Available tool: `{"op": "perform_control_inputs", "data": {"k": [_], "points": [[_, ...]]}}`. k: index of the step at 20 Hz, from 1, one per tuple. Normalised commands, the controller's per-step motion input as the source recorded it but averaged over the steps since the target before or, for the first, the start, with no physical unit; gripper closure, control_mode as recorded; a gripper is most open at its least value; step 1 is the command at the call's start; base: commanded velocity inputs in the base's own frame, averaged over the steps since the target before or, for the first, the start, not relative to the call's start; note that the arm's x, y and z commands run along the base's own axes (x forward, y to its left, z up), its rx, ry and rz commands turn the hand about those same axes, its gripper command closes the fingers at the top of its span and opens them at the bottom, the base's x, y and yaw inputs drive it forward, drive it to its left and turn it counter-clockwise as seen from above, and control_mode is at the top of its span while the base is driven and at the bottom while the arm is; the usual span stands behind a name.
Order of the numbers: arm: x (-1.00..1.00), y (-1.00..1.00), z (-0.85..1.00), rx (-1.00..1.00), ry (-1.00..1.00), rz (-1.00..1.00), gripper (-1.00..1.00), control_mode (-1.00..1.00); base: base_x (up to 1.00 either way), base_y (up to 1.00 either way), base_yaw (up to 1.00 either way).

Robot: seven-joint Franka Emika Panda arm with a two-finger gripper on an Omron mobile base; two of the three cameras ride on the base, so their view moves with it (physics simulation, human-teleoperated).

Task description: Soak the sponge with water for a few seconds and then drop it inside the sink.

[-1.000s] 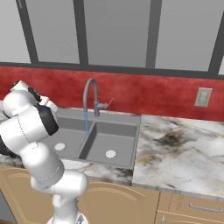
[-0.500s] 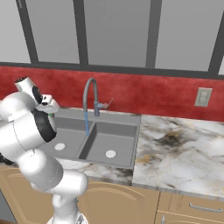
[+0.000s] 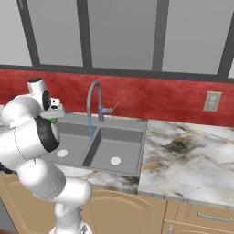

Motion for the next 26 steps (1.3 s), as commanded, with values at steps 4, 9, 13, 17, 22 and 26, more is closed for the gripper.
{"op": "perform_control_inputs", "data": {"k": [4,9,13,17,22,26], "points": [[0.00,0.00,-0.14,0.15,0.02,0.06,1.00,-1.00,0.00,0.00,0.00],[0.00,0.00,-0.06,0.09,0.00,0.01,1.00,-1.00,0.00,0.00,0.00],[0.00,0.03,-0.01,0.00,0.01,0.00,1.00,-1.00,0.00,0.00,0.00],[0.00,0.02,-0.21,-0.01,0.05,0.00,1.00,-1.00,0.00,0.00,0.00],[0.00,0.04,-0.27,-0.01,0.02,0.00,1.00,-1.00,0.00,0.00,0.00],[0.00,0.11,-0.42,-0.01,0.00,0.00,1.00,-1.00,0.00,0.00,0.00]]}}
